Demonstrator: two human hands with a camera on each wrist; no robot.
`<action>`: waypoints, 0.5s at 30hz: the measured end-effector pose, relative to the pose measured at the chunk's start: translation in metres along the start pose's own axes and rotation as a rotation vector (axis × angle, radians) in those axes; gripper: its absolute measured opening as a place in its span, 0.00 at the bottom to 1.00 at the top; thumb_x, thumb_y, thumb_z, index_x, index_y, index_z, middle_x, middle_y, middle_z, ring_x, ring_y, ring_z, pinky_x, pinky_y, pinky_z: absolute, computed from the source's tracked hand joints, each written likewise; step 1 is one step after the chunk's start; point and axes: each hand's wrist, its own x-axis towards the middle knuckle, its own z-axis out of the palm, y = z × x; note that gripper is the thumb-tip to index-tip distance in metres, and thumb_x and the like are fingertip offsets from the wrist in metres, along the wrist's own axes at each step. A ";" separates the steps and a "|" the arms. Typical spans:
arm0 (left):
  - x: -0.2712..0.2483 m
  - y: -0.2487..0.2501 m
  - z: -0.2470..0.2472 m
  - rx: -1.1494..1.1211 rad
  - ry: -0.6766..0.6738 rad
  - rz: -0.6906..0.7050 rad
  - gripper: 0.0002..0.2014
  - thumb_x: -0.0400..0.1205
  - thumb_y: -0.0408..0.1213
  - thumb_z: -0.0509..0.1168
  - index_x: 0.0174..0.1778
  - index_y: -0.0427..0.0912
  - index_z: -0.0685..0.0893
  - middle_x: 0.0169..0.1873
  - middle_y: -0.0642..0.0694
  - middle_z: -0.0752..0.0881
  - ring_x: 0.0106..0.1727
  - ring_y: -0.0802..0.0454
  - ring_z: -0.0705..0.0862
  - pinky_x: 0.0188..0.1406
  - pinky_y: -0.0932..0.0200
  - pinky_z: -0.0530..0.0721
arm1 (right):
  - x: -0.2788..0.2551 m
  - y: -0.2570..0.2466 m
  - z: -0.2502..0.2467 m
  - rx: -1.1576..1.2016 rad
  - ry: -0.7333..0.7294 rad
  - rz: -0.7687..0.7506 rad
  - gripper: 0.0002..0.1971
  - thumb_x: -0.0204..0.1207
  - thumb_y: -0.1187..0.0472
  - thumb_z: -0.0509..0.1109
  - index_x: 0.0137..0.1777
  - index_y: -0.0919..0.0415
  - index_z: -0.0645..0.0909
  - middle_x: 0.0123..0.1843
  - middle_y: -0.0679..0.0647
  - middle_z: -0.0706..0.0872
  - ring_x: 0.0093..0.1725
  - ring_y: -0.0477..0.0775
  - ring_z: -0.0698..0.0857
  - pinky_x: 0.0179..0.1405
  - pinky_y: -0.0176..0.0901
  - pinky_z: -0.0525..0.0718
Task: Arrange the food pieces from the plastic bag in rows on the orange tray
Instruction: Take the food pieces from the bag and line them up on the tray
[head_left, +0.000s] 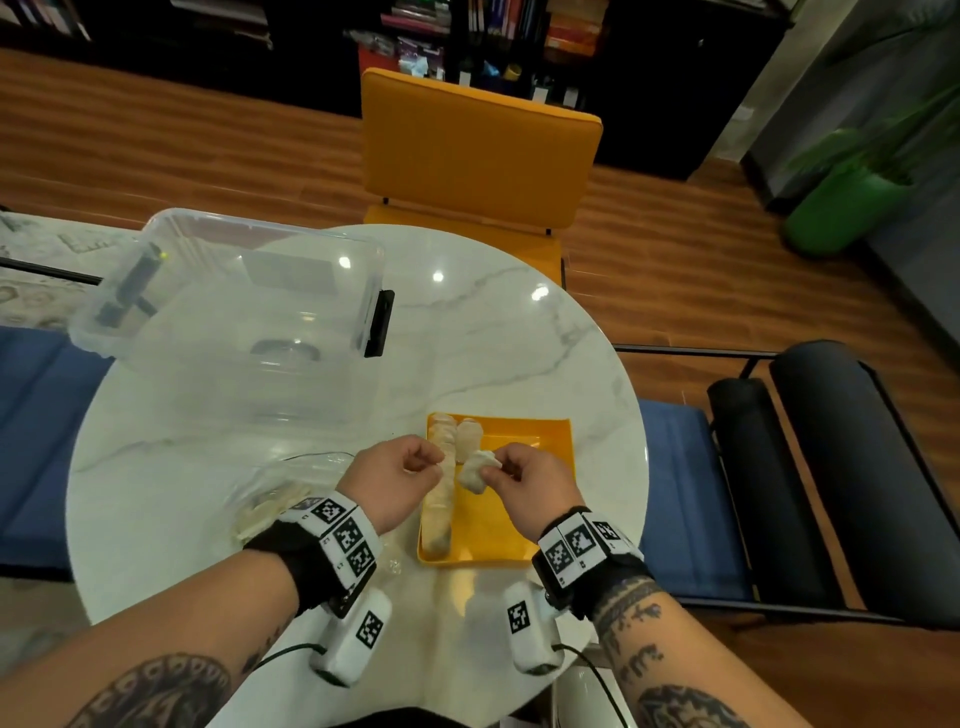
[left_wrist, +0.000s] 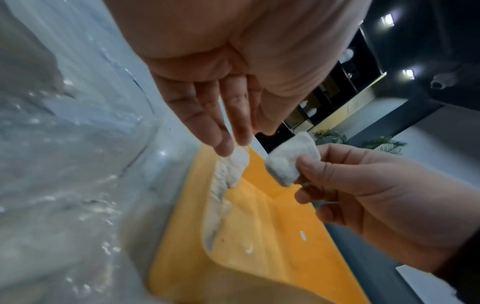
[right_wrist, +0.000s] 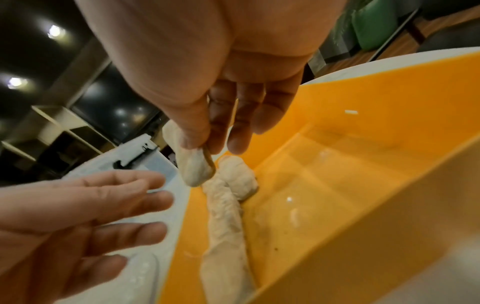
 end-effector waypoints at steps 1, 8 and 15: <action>0.003 -0.003 -0.002 0.049 0.030 -0.011 0.05 0.79 0.41 0.71 0.49 0.56 0.86 0.44 0.59 0.88 0.47 0.60 0.87 0.55 0.58 0.85 | 0.004 0.002 0.001 -0.054 -0.023 0.018 0.04 0.81 0.52 0.71 0.47 0.50 0.84 0.40 0.44 0.85 0.41 0.47 0.83 0.41 0.38 0.78; 0.014 -0.014 0.002 0.267 -0.056 -0.099 0.25 0.78 0.47 0.72 0.72 0.51 0.76 0.62 0.54 0.85 0.60 0.53 0.84 0.57 0.60 0.80 | 0.042 0.003 0.011 -0.276 -0.102 0.143 0.08 0.82 0.51 0.68 0.57 0.50 0.84 0.51 0.50 0.88 0.44 0.51 0.82 0.42 0.40 0.77; 0.016 -0.016 0.006 0.230 -0.084 -0.134 0.26 0.78 0.44 0.71 0.72 0.52 0.75 0.55 0.55 0.87 0.52 0.55 0.85 0.48 0.64 0.79 | 0.073 -0.004 0.021 -0.289 -0.075 0.254 0.12 0.81 0.52 0.69 0.61 0.53 0.83 0.56 0.52 0.88 0.49 0.54 0.84 0.45 0.41 0.78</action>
